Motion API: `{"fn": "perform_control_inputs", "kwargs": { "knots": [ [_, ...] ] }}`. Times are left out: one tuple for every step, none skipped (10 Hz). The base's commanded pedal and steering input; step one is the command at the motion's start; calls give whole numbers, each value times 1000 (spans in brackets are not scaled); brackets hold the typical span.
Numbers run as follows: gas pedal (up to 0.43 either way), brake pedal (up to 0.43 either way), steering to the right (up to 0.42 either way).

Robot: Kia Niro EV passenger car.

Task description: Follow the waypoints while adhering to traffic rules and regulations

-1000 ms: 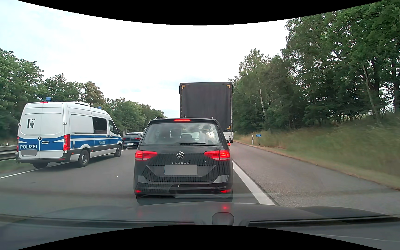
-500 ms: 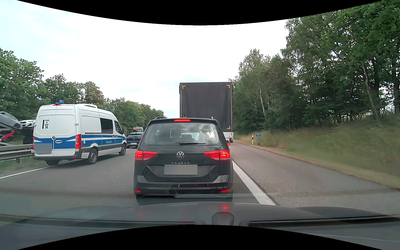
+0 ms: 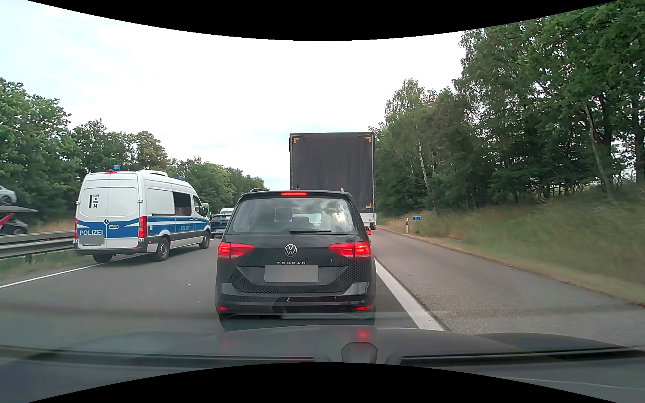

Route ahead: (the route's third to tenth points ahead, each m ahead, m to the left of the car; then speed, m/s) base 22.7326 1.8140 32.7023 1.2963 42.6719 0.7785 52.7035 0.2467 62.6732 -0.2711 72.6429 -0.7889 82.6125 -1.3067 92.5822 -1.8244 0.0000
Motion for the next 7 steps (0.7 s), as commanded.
{"fn": "perform_control_inputs", "kwargs": {
  "knots": [
    [0,244,0],
    [0,244,0],
    [0,244,0],
    [0,244,0],
    [0,244,0],
    [0,244,0],
    [0,244,0]
  ]
}}
